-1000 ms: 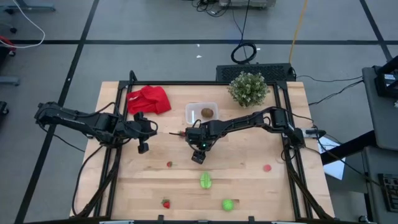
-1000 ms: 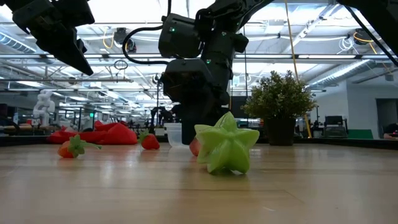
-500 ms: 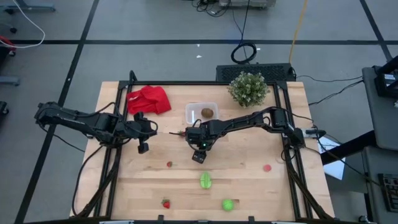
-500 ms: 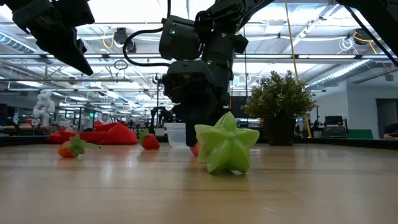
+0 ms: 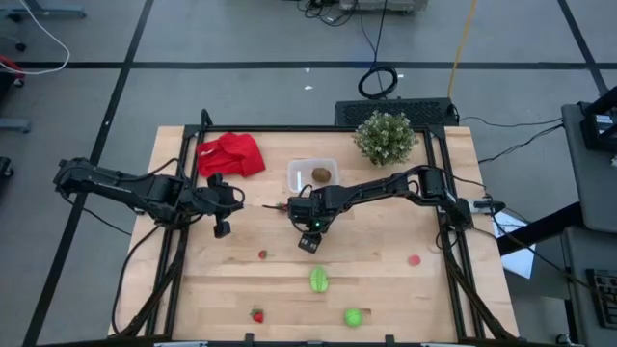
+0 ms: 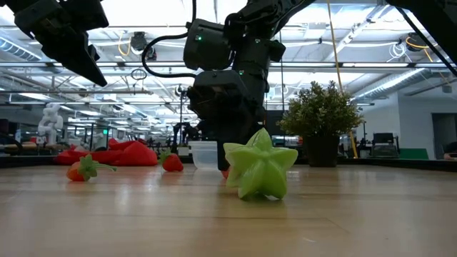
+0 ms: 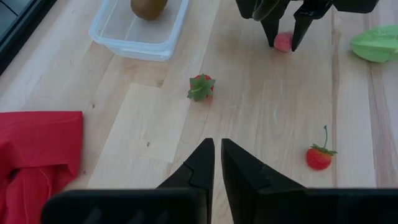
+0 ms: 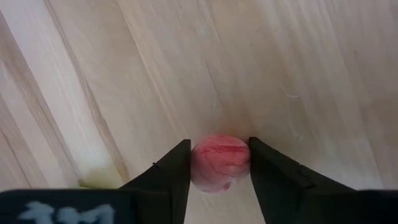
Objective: Pick and placing Produce into tupperware
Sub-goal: Put the left apricot into the bin, then put the top strawberry into the bin
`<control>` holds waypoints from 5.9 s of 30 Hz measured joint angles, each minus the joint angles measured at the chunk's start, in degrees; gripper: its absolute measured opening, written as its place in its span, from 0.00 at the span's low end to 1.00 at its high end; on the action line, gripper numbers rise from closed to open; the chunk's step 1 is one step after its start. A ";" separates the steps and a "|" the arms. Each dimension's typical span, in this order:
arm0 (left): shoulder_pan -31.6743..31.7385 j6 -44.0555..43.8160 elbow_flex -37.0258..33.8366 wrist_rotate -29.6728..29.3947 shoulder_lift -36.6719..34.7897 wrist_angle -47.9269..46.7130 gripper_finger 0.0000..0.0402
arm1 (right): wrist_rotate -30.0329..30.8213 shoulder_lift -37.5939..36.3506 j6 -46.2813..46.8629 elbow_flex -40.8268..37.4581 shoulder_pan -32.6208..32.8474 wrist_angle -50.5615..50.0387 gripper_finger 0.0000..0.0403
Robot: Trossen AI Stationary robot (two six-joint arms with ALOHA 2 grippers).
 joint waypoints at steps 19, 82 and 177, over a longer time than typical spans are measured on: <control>0.00 -0.15 0.00 0.00 -0.02 -0.02 0.08 | 0.39 0.34 -3.20 13.40 0.78 -10.15 0.26; 0.00 0.09 0.00 -0.07 -0.02 0.00 0.08 | 10.54 0.68 -24.00 12.32 -22.12 -1.53 0.32; 9.70 -15.31 1.53 12.29 21.09 20.67 0.62 | 10.78 -36.04 -24.85 12.32 1.01 -22.00 0.61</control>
